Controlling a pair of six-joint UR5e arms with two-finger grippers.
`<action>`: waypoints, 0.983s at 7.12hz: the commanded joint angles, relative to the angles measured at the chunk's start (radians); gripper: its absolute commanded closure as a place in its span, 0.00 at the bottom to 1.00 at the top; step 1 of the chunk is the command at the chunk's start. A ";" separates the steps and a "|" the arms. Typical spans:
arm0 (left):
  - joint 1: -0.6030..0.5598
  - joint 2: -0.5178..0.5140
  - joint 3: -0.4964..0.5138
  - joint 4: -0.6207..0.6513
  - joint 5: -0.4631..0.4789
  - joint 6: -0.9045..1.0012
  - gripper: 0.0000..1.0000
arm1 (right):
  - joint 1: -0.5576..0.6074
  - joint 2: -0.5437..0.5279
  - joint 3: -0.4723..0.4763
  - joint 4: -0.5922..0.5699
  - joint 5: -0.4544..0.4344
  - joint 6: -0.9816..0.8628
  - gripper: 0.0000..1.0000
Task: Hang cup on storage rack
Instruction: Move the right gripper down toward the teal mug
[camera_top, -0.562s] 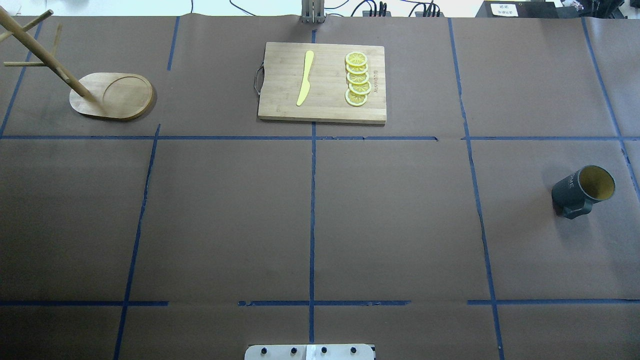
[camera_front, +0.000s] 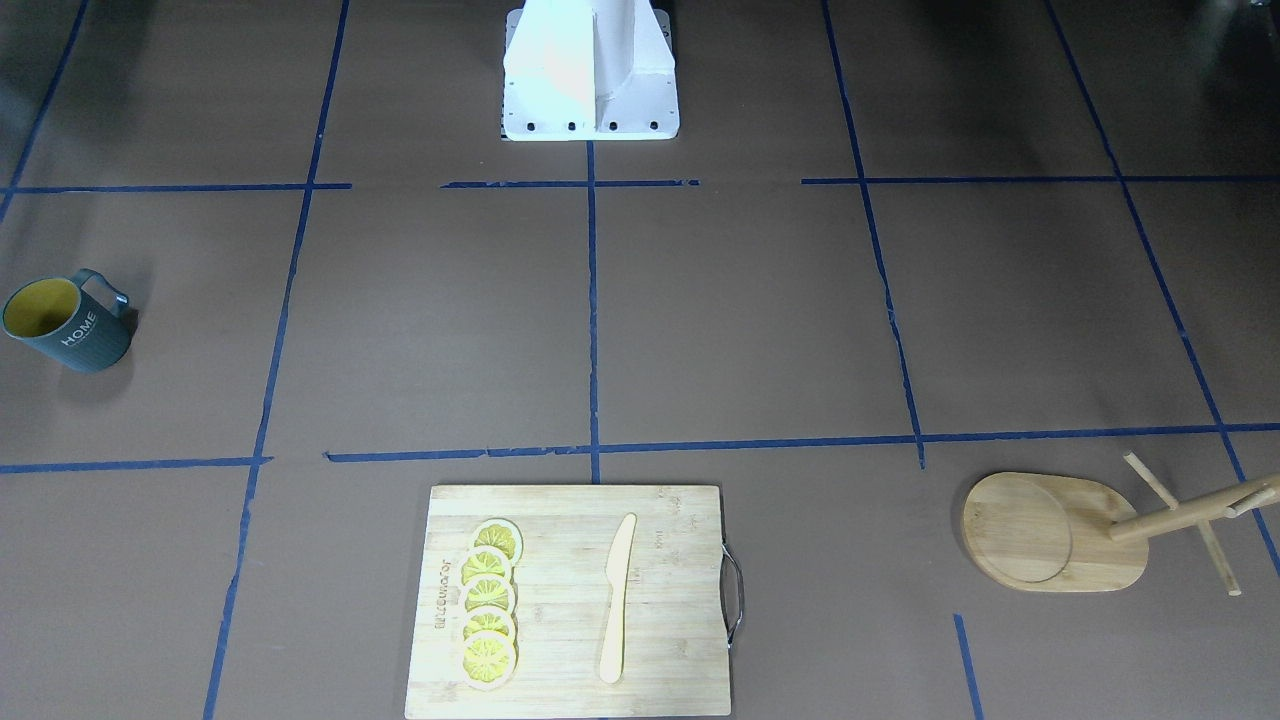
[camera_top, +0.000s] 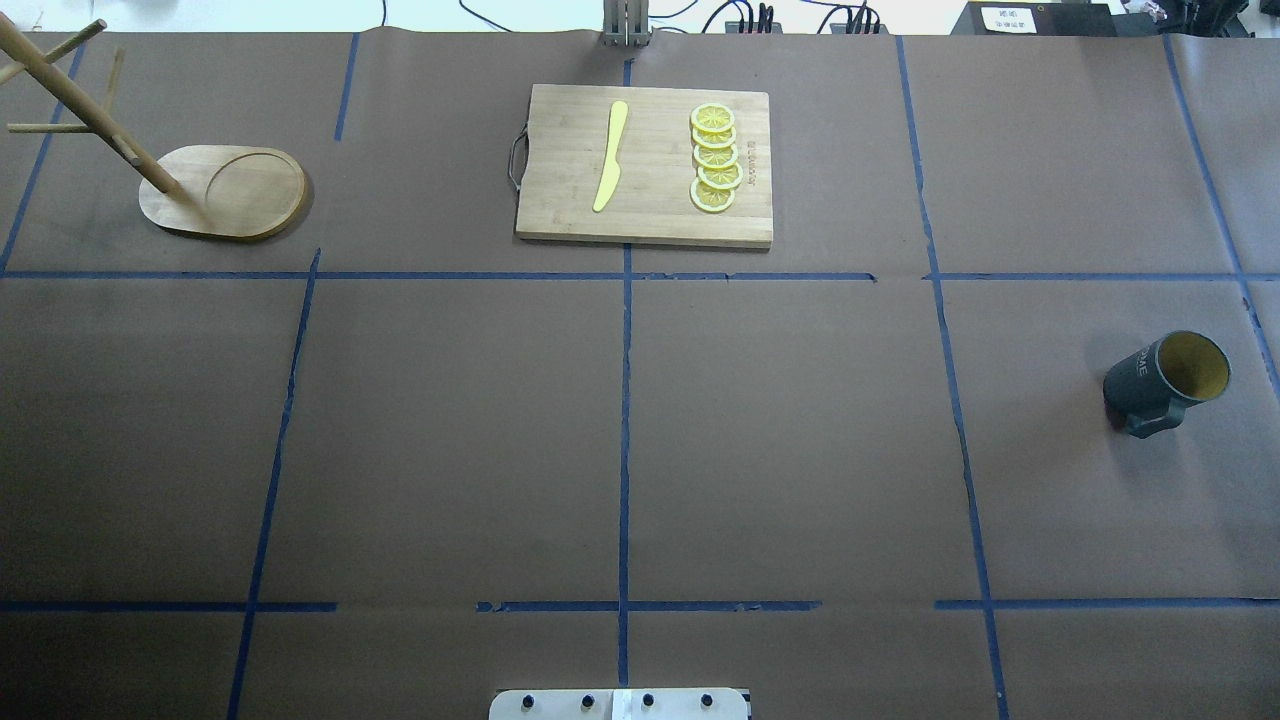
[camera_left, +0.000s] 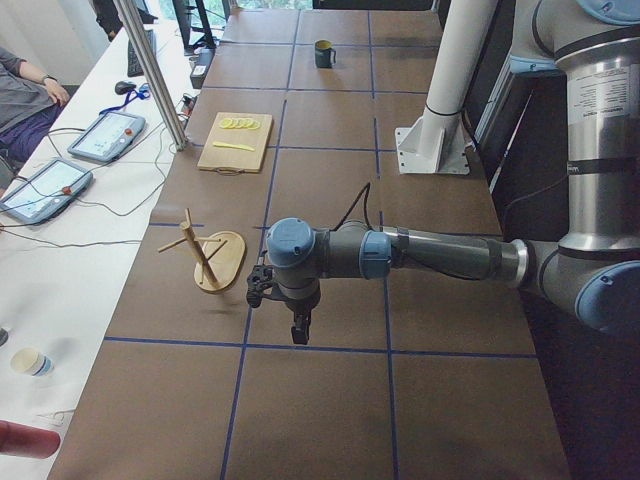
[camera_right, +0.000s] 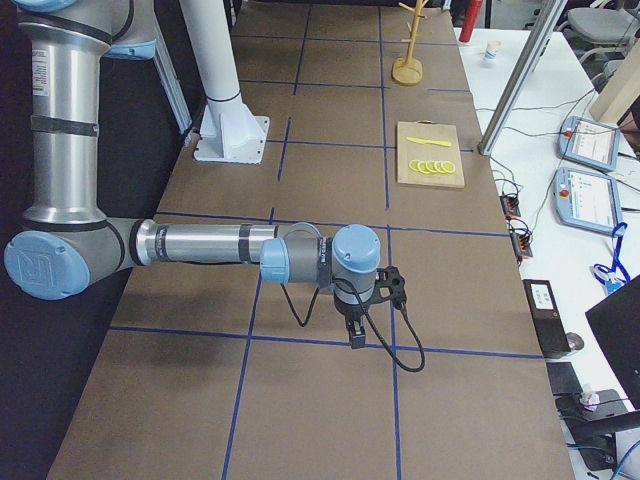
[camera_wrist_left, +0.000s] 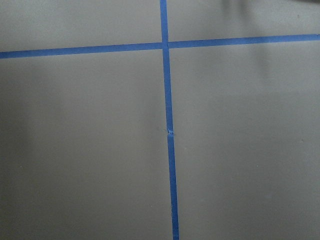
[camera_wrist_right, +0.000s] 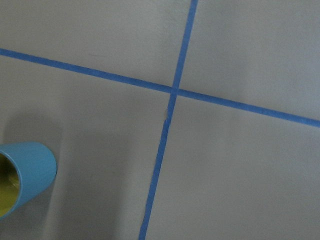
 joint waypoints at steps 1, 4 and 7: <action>0.000 0.000 0.000 -0.001 0.001 0.000 0.00 | -0.037 0.022 0.019 0.030 0.018 0.033 0.00; 0.000 -0.001 0.002 -0.001 0.001 -0.001 0.00 | -0.173 0.022 0.048 0.143 0.021 0.058 0.00; 0.000 0.002 0.004 -0.001 0.001 0.000 0.00 | -0.290 0.020 0.045 0.142 0.012 0.084 0.00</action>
